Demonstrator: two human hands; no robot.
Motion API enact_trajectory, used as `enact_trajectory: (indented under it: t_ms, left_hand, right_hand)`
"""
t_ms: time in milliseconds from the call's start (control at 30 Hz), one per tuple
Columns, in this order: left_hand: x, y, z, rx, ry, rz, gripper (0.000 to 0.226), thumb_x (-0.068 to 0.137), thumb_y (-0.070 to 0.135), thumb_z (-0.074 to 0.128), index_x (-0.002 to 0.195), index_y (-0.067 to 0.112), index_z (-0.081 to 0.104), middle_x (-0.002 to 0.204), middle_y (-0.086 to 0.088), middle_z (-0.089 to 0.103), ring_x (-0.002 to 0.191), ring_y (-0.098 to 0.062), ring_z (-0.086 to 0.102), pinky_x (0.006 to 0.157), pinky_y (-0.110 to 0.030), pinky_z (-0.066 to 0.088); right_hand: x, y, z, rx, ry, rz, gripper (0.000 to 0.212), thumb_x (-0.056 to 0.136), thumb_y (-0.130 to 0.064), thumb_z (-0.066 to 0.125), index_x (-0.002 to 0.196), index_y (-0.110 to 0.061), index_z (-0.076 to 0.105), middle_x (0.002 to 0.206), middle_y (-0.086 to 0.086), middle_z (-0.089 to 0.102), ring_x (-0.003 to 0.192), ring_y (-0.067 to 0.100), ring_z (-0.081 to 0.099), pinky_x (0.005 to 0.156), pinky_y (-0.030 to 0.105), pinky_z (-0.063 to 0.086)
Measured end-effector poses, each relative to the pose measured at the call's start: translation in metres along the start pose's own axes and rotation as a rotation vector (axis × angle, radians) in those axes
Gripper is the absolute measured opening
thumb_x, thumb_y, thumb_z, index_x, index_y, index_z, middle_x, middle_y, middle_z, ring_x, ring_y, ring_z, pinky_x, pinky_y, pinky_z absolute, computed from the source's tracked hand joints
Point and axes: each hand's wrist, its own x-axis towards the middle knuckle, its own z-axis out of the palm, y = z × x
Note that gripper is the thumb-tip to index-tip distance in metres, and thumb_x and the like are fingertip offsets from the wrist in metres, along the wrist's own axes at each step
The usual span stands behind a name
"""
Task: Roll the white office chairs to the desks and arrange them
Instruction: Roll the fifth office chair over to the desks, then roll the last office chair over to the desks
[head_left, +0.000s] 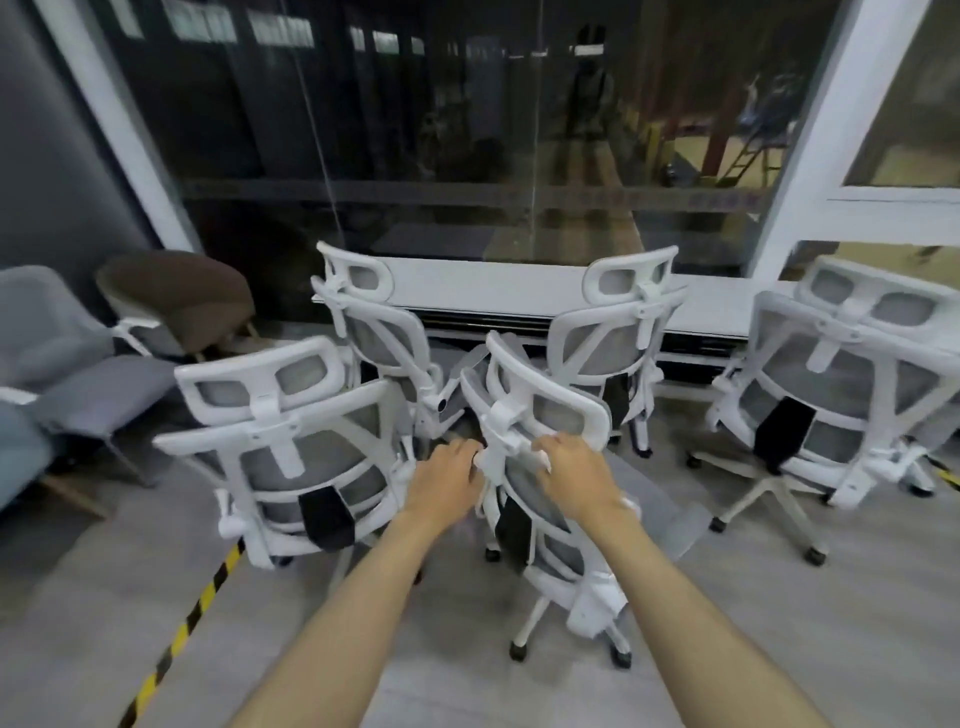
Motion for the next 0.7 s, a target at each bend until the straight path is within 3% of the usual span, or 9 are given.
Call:
enact_trajectory:
  t_ms: [133, 267, 433, 500, 567, 700]
  left_hand:
    - [-0.101, -0.016, -0.012, 0.015, 0.046, -0.163, 0.022, 0.096, 0.030, 0.051, 0.114, 0.020, 0.061, 0.114, -0.002, 0.064, 0.104, -0.029, 0.062, 0.078, -0.042, 0.053]
    - [-0.216, -0.053, -0.038, 0.045, 0.030, -0.377, 0.014, 0.097, 0.028, 0.053, 0.100, 0.017, 0.061, 0.103, -0.005, 0.065, 0.094, -0.031, 0.063, 0.072, -0.042, 0.052]
    - [-0.382, -0.110, -0.083, 0.029, 0.132, -0.683, 0.019, 0.098, 0.030, 0.052, 0.105, 0.019, 0.065, 0.102, -0.004, 0.069, 0.094, -0.028, 0.066, 0.077, -0.045, 0.055]
    - [-0.451, -0.125, -0.100, 0.017, 0.198, -0.787, 0.019, 0.098, 0.030, 0.051, 0.104, 0.019, 0.065, 0.104, -0.002, 0.067, 0.094, -0.028, 0.065, 0.079, -0.045, 0.055]
    - [-0.521, -0.139, -0.114, 0.018, 0.240, -0.886, 0.019, 0.099, 0.030, 0.049, 0.104, 0.021, 0.065, 0.102, -0.001, 0.064, 0.093, -0.028, 0.064, 0.078, -0.044, 0.054]
    - [-0.670, -0.166, -0.139, 0.039, 0.305, -1.059, 0.017, 0.097, 0.028, 0.050, 0.098, 0.022, 0.065, 0.100, -0.001, 0.066, 0.093, -0.027, 0.063, 0.078, -0.042, 0.054]
  right_hand:
    - [-0.046, -0.054, 0.004, 0.050, -0.109, -0.148, 0.013, 0.097, -0.020, 0.051, 0.091, -0.013, 0.061, 0.098, 0.008, 0.066, 0.090, 0.034, 0.064, 0.071, 0.042, 0.051]
    - [-0.089, -0.134, 0.024, 0.097, -0.223, -0.334, 0.021, 0.101, -0.024, 0.049, 0.093, -0.011, 0.063, 0.097, 0.012, 0.068, 0.092, 0.035, 0.065, 0.070, 0.040, 0.047]
    - [-0.152, -0.266, 0.052, 0.076, -0.347, -0.577, 0.021, 0.102, -0.024, 0.045, 0.094, -0.013, 0.060, 0.097, 0.009, 0.065, 0.090, 0.035, 0.061, 0.067, 0.038, 0.040]
    - [-0.184, -0.324, 0.062, 0.053, -0.389, -0.682, 0.023, 0.101, -0.025, 0.045, 0.088, -0.013, 0.061, 0.093, 0.008, 0.065, 0.090, 0.033, 0.064, 0.063, 0.038, 0.043]
    - [-0.222, -0.383, 0.072, 0.072, -0.448, -0.761, 0.029, 0.101, -0.026, 0.044, 0.075, -0.015, 0.049, 0.081, 0.007, 0.060, 0.083, 0.033, 0.063, 0.061, 0.039, 0.045]
    - [-0.313, -0.506, 0.093, 0.105, -0.506, -0.938, 0.022, 0.102, -0.030, 0.045, 0.084, -0.019, 0.051, 0.080, 0.002, 0.058, 0.078, 0.031, 0.062, 0.063, 0.040, 0.049]
